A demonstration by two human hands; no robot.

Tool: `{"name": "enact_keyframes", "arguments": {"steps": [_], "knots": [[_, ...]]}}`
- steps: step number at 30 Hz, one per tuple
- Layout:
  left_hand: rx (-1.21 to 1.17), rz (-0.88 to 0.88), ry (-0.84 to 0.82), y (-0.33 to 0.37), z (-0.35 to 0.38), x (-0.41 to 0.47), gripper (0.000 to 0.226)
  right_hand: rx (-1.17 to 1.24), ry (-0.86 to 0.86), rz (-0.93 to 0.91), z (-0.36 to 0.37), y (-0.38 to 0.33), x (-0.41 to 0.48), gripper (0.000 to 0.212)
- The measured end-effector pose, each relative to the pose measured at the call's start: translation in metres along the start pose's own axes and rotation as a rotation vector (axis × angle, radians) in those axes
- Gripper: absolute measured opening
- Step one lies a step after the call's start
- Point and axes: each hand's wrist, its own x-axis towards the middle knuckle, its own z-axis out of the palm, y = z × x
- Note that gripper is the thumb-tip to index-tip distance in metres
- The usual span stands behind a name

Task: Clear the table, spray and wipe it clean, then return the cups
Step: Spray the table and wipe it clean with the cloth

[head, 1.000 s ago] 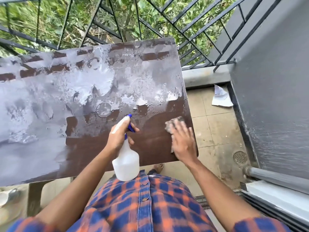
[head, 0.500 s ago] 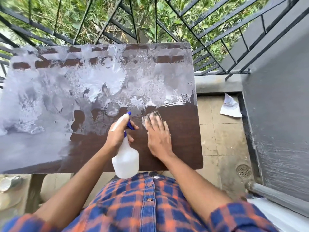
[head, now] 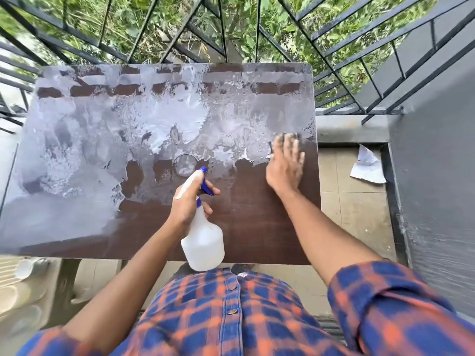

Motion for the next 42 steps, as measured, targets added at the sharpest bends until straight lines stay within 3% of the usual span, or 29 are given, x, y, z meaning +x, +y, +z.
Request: {"name": "enact_keyframes", "arguments": {"steps": [4,7,9,14,17,20,25,29,31,36,40,42], "knots": [[-0.009,0.005,0.011,-0.003,-0.009,0.003,0.046,0.042,-0.141,-0.312,0.02,-0.053,-0.055,0.059],[-0.031,0.002,0.035,-0.006,-0.017,0.005,0.046,0.004,-0.164,-0.488,0.026,-0.028,-0.108,0.059],[-0.03,0.0,0.053,-0.007,-0.024,0.006,0.043,-0.021,-0.128,-0.44,0.021,0.014,-0.117,0.06],[-0.057,-0.02,0.091,-0.011,-0.045,0.006,0.041,-0.017,-0.021,-0.055,-0.01,0.09,-0.059,0.056],[-0.064,-0.031,0.103,-0.01,-0.056,0.003,0.042,-0.069,0.029,0.015,-0.019,0.076,-0.014,0.056],[-0.085,-0.037,0.13,-0.007,-0.069,0.001,0.043,-0.092,0.009,0.034,-0.011,0.014,0.013,0.058],[-0.106,-0.035,0.125,-0.005,-0.096,0.005,0.042,-0.083,-0.074,-0.307,0.038,-0.108,-0.048,0.062],[-0.08,-0.007,0.117,-0.003,-0.118,0.013,0.043,-0.07,-0.136,-0.56,0.058,-0.1,-0.131,0.059],[-0.051,-0.005,0.106,-0.002,-0.127,0.016,0.045,-0.077,-0.1,-0.47,0.05,-0.059,-0.139,0.057],[-0.028,0.011,0.047,0.003,-0.144,0.023,0.044,-0.067,0.063,0.072,0.014,0.031,-0.088,0.058],[-0.006,0.036,0.001,0.007,-0.154,0.028,0.044,-0.045,0.162,0.346,0.028,-0.025,-0.07,0.061],[-0.005,0.035,-0.016,0.008,-0.159,0.031,0.045,-0.038,0.133,0.266,0.047,-0.084,-0.083,0.057]]}}
